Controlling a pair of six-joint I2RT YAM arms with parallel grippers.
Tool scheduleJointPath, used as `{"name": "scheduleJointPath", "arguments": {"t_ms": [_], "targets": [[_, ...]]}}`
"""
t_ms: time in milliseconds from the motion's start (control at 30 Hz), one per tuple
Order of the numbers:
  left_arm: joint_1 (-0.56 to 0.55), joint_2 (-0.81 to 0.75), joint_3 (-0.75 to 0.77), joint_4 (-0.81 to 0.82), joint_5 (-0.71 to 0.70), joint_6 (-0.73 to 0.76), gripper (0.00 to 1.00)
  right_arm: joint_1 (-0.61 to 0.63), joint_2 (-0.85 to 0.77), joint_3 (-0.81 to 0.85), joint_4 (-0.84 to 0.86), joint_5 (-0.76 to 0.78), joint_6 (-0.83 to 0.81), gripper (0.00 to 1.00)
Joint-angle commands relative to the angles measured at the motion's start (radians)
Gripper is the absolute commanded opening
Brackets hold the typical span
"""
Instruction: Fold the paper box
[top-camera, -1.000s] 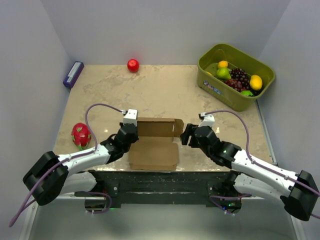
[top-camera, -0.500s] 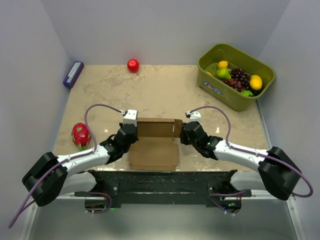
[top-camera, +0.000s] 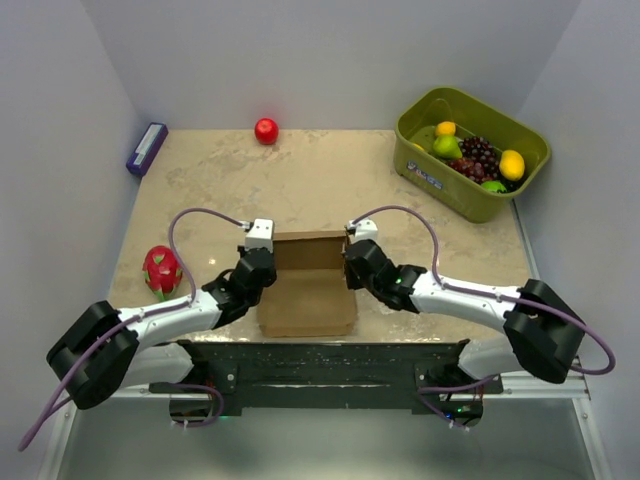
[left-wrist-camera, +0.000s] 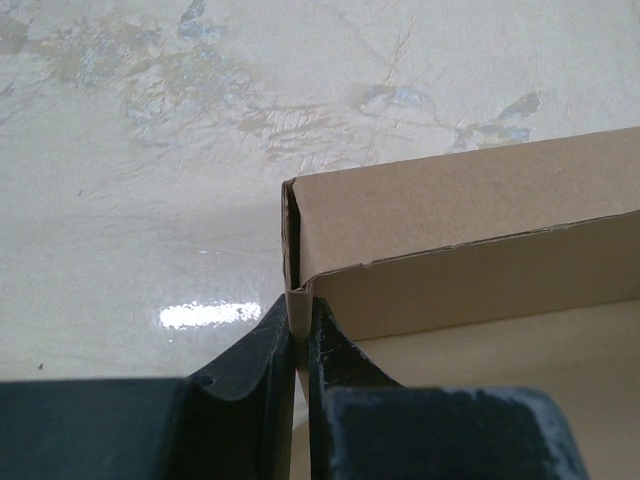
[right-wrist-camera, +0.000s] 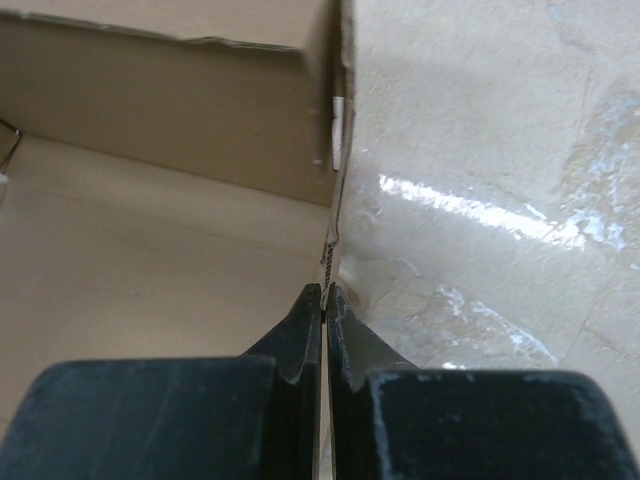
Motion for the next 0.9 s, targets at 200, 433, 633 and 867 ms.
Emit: {"name": "scheduleJointPath", "arguments": {"t_ms": [200,433,633,867], "targets": [[-0.024,0.010,0.003,0.051,-0.004,-0.014,0.00,0.090,0.131,0.090,-0.029,0.088,0.055,0.00],[-0.024,-0.001,-0.009,0.045,-0.022,-0.019,0.00,0.127,0.190,0.073,-0.060,0.140,0.120,0.00],[-0.025,-0.041,-0.026,0.058,0.021,0.001,0.05,0.149,0.193,0.054,-0.092,0.206,0.200,0.00],[-0.027,-0.226,-0.043,-0.005,0.090,0.013,0.56,0.150,0.211,0.067,-0.129,0.263,0.264,0.00]]}}
